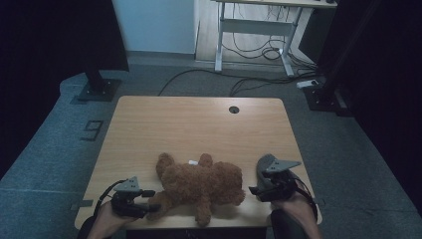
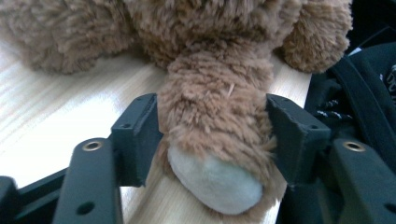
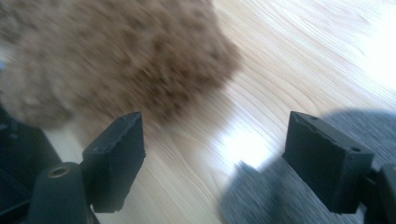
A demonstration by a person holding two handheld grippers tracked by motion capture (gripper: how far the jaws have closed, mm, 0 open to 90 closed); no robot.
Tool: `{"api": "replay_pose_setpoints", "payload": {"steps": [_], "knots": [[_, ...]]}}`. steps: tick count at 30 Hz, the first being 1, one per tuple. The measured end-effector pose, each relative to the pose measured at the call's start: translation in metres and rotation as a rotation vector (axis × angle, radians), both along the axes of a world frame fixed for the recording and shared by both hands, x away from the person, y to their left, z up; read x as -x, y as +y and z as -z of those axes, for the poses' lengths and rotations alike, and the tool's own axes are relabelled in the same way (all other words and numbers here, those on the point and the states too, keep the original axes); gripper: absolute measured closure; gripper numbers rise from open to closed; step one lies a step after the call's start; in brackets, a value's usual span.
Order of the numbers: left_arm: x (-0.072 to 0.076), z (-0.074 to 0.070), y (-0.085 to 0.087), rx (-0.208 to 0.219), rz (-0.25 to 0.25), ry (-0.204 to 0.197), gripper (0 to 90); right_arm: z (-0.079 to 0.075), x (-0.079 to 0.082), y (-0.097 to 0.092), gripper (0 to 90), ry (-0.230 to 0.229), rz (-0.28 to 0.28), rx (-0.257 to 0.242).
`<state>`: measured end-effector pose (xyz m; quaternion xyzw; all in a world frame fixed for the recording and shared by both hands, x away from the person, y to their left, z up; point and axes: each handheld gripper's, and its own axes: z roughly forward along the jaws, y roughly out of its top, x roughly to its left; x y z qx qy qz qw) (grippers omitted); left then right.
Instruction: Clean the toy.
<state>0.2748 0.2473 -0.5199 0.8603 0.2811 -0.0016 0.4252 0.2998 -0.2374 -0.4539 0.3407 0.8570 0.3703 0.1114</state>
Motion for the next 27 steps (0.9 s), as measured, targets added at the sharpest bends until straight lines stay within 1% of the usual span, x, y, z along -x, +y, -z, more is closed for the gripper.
{"api": "replay_pose_setpoints", "payload": {"steps": [2,6,8,10,12,13,14,16,18,19,20,23,24,25,26,27], "knots": [[0.000,-0.001,-0.002,0.007,-0.005,-0.002,33.3,-0.001,-0.002,0.009,16.7,-0.001,-0.023,-0.030],[-0.001,0.000,-0.007,0.000,-0.010,-0.001,29.2,-0.006,-0.007,0.026,14.0,-0.011,-0.068,-0.075],[-0.001,0.000,-0.010,-0.011,-0.010,-0.002,28.3,-0.007,-0.011,0.036,13.3,-0.015,-0.084,-0.089],[0.000,0.001,-0.012,-0.018,-0.008,0.000,27.4,-0.007,-0.015,0.046,11.6,-0.018,-0.099,-0.090],[0.000,0.002,-0.014,-0.045,-0.011,-0.002,26.8,-0.005,-0.019,0.056,9.2,-0.010,-0.115,-0.088],[0.000,0.004,-0.016,-0.068,-0.013,-0.007,26.8,-0.004,-0.021,0.061,8.1,-0.005,-0.127,-0.089],[0.000,0.005,-0.017,-0.092,-0.012,-0.008,26.9,-0.002,-0.022,0.066,6.8,-0.003,-0.136,-0.085],[0.000,0.007,-0.019,-0.114,-0.004,-0.008,26.8,0.002,-0.026,0.075,4.9,0.006,-0.145,-0.068],[0.001,0.007,-0.021,-0.122,-0.001,-0.013,28.4,0.007,-0.028,0.082,2.7,0.012,-0.147,-0.037],[0.001,0.007,-0.021,-0.127,0.003,-0.016,29.8,0.011,-0.030,0.085,0.0,0.021,-0.151,-0.025],[0.001,0.007,-0.022,-0.126,0.007,-0.015,31.7,0.013,-0.031,0.087,0.0,0.031,-0.159,-0.017],[0.001,0.007,-0.022,-0.128,0.014,-0.006,37.9,0.020,-0.031,0.090,0.0,0.029,-0.159,0.005],[0.001,0.007,-0.022,-0.130,0.014,-0.007,40.0,0.022,-0.032,0.091,0.4,0.032,-0.159,0.023],[0.001,0.007,-0.023,-0.131,0.014,-0.008,41.9,0.024,-0.032,0.092,3.4,0.027,-0.163,0.038],[0.001,0.007,-0.023,-0.135,0.017,-0.010,43.6,0.026,-0.032,0.092,7.7,0.035,-0.164,0.042],[0.001,0.007,-0.023,-0.136,0.017,-0.012,45.8,0.028,-0.033,0.090,12.8,0.048,-0.160,0.034]]}}
